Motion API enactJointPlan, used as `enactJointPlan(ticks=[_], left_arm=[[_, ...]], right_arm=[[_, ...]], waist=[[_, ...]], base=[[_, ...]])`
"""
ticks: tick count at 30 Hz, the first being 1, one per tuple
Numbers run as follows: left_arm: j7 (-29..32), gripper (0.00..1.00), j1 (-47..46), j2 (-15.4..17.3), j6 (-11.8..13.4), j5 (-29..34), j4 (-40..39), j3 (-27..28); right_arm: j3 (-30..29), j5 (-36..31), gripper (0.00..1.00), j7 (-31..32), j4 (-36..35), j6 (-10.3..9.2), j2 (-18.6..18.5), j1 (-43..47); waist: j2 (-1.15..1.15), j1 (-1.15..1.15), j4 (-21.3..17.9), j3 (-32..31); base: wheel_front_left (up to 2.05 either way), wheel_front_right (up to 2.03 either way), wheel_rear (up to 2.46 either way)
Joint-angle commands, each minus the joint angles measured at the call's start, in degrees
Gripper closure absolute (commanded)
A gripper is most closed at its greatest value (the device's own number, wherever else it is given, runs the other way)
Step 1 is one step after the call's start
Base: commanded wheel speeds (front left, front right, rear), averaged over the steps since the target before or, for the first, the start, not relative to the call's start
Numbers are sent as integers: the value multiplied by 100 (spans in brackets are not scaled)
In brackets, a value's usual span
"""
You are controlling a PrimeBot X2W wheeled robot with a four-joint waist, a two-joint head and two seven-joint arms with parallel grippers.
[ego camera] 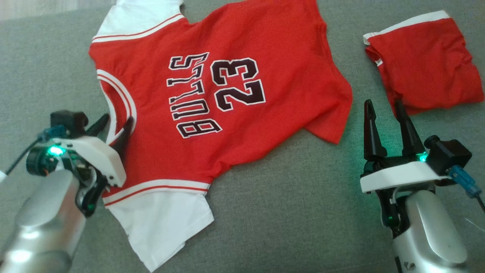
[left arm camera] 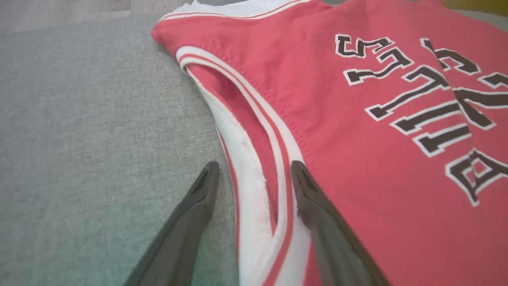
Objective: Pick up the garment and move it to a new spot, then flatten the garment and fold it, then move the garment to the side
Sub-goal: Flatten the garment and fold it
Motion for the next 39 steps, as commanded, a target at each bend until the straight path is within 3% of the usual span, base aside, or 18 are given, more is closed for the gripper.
enactJointPlan(ticks=[1,18,19,20,30,34,39], left_arm=[[-7,100,-167,262,12,-22,5,153],[-1382,100,-1951,820,84,647,1002,109],[-1451,55,-2030,812,100,687,1078,92],[-1513,0,-2095,798,111,724,1157,71],[-2082,0,-1916,437,67,597,1504,109],[-2130,0,-1628,362,59,517,1286,245],[-2137,0,-816,272,244,530,292,751]], right_arm=[[134,23,0,-60,-198,-5,-4,-186],[384,85,0,-60,-58,-5,-4,-458],[388,96,0,-60,-54,-5,-4,-470],[390,106,0,-60,-50,-5,-4,-478],[378,123,0,-60,-39,-5,-4,-393],[331,80,0,-60,-66,-5,-4,-322],[266,68,0,-60,-112,-5,-4,-110]], waist=[[0,0,-21,26],[0,0,-274,369],[0,0,-279,392],[0,0,-279,408],[0,0,1,-83],[0,0,143,-382],[0,0,398,-847]], base=[[0,0,0],[0,0,0],[0,0,0],[0,0,0],[0,0,0],[0,0,0],[0,0,0]])
